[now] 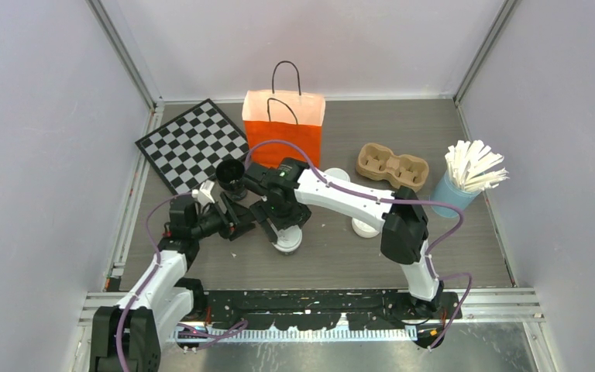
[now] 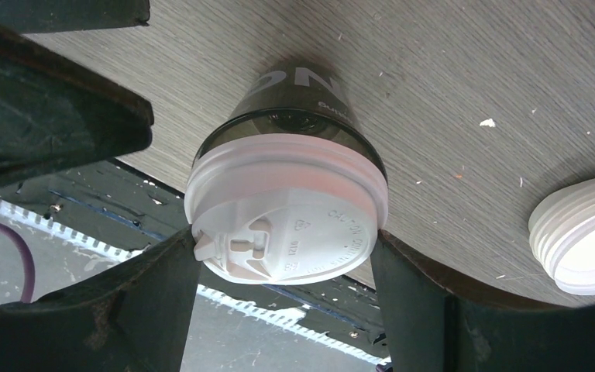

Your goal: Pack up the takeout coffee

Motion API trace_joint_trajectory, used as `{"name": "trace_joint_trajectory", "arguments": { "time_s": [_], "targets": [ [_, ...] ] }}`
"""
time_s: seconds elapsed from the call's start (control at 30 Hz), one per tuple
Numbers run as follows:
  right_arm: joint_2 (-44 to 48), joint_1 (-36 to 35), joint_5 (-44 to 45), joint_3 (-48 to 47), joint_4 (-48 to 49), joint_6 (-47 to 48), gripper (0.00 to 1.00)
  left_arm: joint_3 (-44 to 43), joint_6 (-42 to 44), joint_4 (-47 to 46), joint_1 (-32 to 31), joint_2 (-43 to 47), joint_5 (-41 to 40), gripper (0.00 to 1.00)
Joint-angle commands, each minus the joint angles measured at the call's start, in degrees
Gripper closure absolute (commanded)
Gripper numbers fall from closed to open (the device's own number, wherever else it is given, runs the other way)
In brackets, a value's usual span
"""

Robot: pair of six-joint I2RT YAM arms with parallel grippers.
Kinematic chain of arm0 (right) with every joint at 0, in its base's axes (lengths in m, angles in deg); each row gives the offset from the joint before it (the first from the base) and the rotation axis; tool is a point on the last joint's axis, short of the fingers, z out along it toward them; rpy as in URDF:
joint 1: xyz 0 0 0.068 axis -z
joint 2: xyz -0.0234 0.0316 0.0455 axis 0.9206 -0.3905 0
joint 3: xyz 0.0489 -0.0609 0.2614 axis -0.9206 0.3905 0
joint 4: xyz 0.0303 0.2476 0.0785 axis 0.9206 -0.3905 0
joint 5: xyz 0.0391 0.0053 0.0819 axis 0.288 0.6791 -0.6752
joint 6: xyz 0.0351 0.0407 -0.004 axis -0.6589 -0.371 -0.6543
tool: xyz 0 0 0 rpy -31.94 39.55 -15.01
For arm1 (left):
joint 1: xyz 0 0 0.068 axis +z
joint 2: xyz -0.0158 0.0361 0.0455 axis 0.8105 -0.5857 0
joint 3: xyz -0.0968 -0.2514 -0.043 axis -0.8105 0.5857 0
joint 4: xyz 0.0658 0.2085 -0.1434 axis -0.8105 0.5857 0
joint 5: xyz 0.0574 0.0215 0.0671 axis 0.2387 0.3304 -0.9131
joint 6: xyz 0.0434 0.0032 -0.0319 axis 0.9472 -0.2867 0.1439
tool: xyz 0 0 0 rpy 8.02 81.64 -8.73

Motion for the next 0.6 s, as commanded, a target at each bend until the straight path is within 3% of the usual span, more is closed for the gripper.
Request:
{"name": "trace_joint_trajectory", "arguments": {
  "time_s": [0.0, 0.47, 0.57],
  "targets": [
    [-0.44, 0.42, -0.75, -4.00, -1.69, 1.36, 0.31, 0.30, -0.35, -4.56, -0.49, -0.15, 1.35, 0.33],
    [-2.26, 1.34, -2.90, -5.47, -2.10, 1.74, 0.27, 0.53, 0.31, -4.66, -1.81, -1.00, 1.06, 0.33],
    [-2.48, 1.38, -3.08, -5.49, -1.79, 1.74, 0.22, 0.47, 0.28, -5.18, -3.08, -1.35, 0.45, 0.32]
  ]
}}
